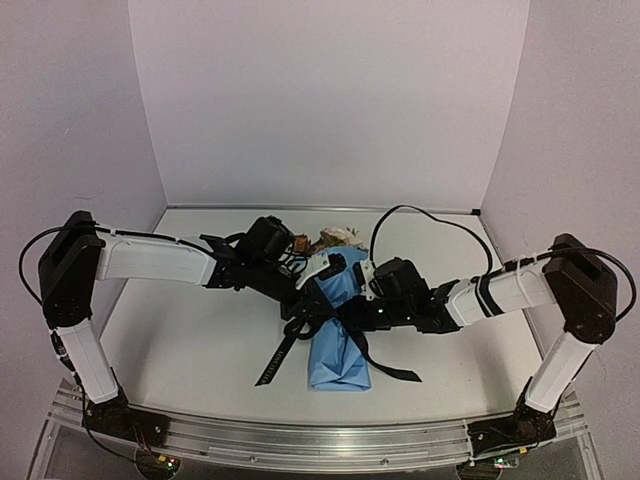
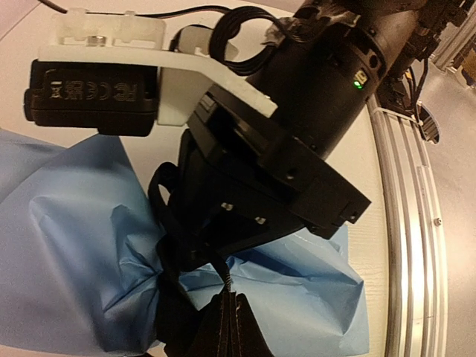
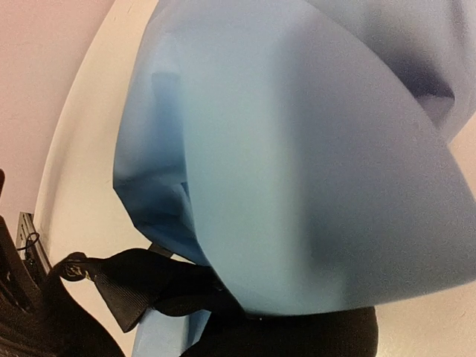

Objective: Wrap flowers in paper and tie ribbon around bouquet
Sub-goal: Cross the half-tied ribbon over the folded bouquet.

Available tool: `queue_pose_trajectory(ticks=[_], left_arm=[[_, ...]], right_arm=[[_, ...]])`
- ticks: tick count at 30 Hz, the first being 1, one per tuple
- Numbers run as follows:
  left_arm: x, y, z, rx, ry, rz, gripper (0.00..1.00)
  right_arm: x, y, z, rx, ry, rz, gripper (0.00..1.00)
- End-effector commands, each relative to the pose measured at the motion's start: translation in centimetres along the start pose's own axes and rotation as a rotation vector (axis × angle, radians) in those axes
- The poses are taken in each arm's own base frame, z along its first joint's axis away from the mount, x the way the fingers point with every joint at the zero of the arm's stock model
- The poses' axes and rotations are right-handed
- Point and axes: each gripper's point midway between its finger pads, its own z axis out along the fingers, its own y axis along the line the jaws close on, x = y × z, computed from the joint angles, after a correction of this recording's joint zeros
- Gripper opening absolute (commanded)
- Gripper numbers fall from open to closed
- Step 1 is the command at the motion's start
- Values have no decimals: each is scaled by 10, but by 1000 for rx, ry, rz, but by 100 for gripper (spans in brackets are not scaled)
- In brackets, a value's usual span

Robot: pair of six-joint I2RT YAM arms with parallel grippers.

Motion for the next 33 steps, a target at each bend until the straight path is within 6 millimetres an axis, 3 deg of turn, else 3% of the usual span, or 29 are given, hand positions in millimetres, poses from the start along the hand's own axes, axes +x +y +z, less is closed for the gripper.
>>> queue_pose_trajectory(ticks=[1, 8, 13, 27, 33], left_arm=[[-13, -8, -3, 66, -5, 11, 0], [-6, 3, 5, 40, 25, -30, 0], [-3, 16, 6, -3, 20, -69, 0], [-15, 37, -13, -78, -31, -95, 12], [-31, 43, -32, -99, -88, -98, 20]], right_arm=[[-20, 19, 9, -87, -74, -83, 0], [-35, 18, 16, -137, -246, -158, 0], [-36, 21, 15, -140, -258, -261, 0], [-41, 24, 31, -132, -262, -368, 0], [-41, 23, 34, -124, -262, -389, 0]])
